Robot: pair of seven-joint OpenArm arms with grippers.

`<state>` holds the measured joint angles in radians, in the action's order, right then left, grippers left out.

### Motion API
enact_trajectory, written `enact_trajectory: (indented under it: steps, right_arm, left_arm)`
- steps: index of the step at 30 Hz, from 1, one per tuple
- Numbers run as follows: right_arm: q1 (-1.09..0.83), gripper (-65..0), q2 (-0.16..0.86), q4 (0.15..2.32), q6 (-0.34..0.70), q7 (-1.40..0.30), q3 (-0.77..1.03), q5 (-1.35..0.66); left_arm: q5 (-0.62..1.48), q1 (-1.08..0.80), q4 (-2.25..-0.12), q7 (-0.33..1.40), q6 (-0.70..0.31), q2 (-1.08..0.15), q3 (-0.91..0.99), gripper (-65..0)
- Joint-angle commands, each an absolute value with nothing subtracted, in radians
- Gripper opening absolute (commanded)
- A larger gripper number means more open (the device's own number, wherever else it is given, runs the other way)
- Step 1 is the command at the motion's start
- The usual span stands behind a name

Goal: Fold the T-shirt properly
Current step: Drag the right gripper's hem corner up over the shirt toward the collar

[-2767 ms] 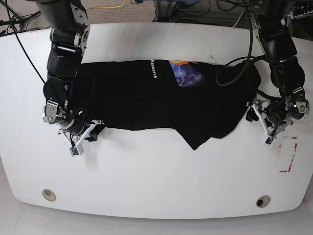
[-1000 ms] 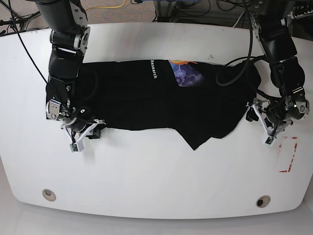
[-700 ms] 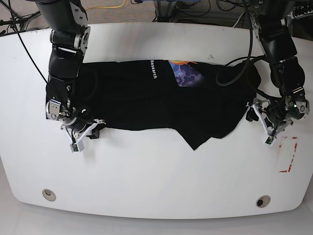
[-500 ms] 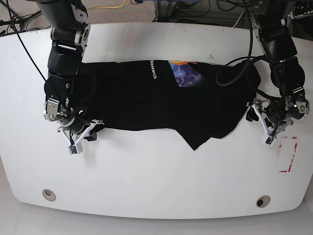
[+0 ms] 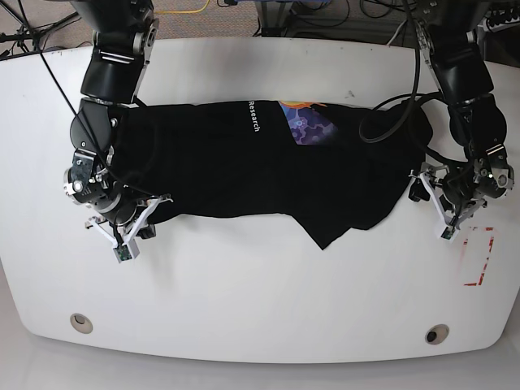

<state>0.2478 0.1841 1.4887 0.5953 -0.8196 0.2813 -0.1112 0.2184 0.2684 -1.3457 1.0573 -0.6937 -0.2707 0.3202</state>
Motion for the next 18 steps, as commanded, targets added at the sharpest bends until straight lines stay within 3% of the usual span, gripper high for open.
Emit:
enact_trajectory:
  steps: [1,9,18]
  right_arm:
    - [0.223,-65.0,0.196,1.632,0.590,-0.852,0.288,-0.120]
    - [0.059,-65.0,0.137,1.897,0.590,-0.918,0.337,-0.119]
    - [-0.094,-65.0,0.088,2.038,0.599,-0.961,0.424,-0.122]
  left_arm:
    - [0.229,0.292,-1.362,1.041,-0.697,-0.286,0.321,-27.2]
    - [0.229,0.292,-1.362,1.041,-0.697,-0.286,0.321,-27.2]
    - [0.229,0.292,-1.360,1.041,-0.697,-0.286,0.321,-27.2]
